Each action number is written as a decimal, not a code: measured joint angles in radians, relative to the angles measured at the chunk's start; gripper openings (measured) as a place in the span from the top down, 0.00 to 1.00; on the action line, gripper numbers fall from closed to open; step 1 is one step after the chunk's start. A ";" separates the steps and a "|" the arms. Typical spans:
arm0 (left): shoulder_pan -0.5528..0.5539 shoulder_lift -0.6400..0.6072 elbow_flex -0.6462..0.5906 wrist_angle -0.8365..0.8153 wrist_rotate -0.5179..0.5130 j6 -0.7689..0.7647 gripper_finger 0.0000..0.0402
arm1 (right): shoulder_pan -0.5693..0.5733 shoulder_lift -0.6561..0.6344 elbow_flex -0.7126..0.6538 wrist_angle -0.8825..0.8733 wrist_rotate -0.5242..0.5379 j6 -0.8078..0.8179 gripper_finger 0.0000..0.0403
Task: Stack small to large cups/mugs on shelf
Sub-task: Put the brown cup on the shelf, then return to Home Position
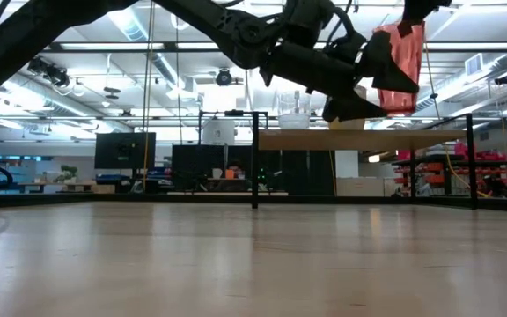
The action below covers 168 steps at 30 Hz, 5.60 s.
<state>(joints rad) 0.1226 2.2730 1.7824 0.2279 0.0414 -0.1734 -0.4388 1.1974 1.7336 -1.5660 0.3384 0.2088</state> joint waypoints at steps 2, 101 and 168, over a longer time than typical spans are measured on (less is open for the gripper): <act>-0.002 0.000 0.000 0.000 0.001 0.001 0.01 | -0.027 -0.004 0.000 -0.001 -0.004 -0.003 1.00; -0.103 0.000 0.002 -0.164 -0.011 0.160 0.01 | -0.506 0.123 -0.001 0.087 -0.152 0.053 0.79; -0.127 0.000 0.002 -0.204 -0.011 0.093 0.01 | 0.156 -0.453 -0.303 0.009 -0.198 0.453 0.82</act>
<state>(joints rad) -0.0045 2.2726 1.7847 0.0241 0.0305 -0.0807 -0.2826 0.7447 1.4305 -1.5575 0.1402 0.6619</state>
